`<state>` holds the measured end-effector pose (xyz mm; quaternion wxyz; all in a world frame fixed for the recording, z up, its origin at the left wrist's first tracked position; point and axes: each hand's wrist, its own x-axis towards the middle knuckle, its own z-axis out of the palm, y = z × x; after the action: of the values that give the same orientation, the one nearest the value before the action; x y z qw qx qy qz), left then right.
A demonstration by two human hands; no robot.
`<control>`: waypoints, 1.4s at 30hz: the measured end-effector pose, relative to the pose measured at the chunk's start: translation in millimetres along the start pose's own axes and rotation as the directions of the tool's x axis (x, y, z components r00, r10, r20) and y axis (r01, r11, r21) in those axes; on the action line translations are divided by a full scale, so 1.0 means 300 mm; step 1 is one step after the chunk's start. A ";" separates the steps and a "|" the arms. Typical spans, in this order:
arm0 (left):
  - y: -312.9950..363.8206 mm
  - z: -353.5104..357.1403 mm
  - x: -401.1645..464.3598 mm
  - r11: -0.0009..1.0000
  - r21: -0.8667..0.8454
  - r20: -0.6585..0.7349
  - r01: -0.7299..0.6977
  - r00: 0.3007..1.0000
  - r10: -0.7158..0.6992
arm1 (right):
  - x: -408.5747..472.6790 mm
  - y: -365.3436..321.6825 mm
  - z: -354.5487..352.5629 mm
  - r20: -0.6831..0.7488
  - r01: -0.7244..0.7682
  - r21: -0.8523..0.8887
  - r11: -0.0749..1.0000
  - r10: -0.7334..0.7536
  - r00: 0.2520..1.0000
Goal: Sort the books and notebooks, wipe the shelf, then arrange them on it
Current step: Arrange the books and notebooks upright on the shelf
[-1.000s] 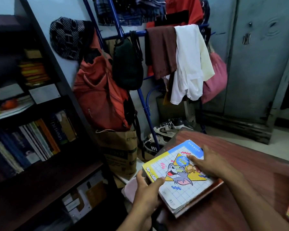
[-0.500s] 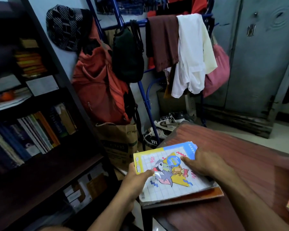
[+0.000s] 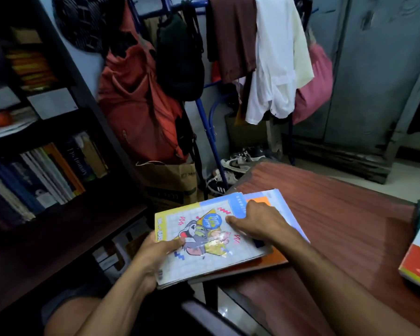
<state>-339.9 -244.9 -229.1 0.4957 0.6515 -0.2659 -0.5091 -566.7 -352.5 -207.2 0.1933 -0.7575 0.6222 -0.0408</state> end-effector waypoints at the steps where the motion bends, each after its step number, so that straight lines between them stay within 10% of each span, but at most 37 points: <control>1: 0.004 -0.025 -0.007 1.000 -0.014 0.004 0.016 1.000 -0.016 | 0.001 -0.015 0.007 0.014 0.012 0.019 1.000 -0.012 1.000; 14: -0.100 -0.104 -0.058 0.949 -0.312 -0.011 0.041 0.999 -0.047 | -0.065 -0.088 0.098 -0.050 0.020 -0.137 0.990 -0.027 0.998; 19: -0.109 -0.116 -0.099 0.969 -0.246 -0.074 -0.005 0.997 -0.014 | -0.049 -0.151 0.079 -0.009 0.057 0.071 0.996 -0.057 0.998; 28: 0.013 -0.618 -0.354 0.884 -0.331 -0.364 -0.330 0.909 0.204 | -0.126 -0.632 0.183 -0.034 0.513 0.416 0.751 -0.551 0.834; 31: 0.011 -0.798 -0.447 0.795 -0.369 -0.561 -0.482 0.797 0.223 | -0.142 -0.906 0.202 -0.082 0.661 0.434 0.613 -0.703 0.706; 35: -0.048 -0.958 -0.455 0.692 -0.313 -0.875 -0.650 0.480 0.055 | -0.215 -1.247 0.270 0.009 0.828 0.338 0.447 -0.882 0.472; 42: -0.368 -1.144 -0.238 0.709 -0.299 -0.950 -0.639 0.131 -0.283 | -0.380 -1.425 0.566 0.329 0.849 0.408 0.336 -0.921 0.206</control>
<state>-63.7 -14.9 -305.3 0.8007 0.5469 0.2381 0.0550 -144.5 -137.6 -196.4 0.3423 -0.9394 -0.0059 0.0148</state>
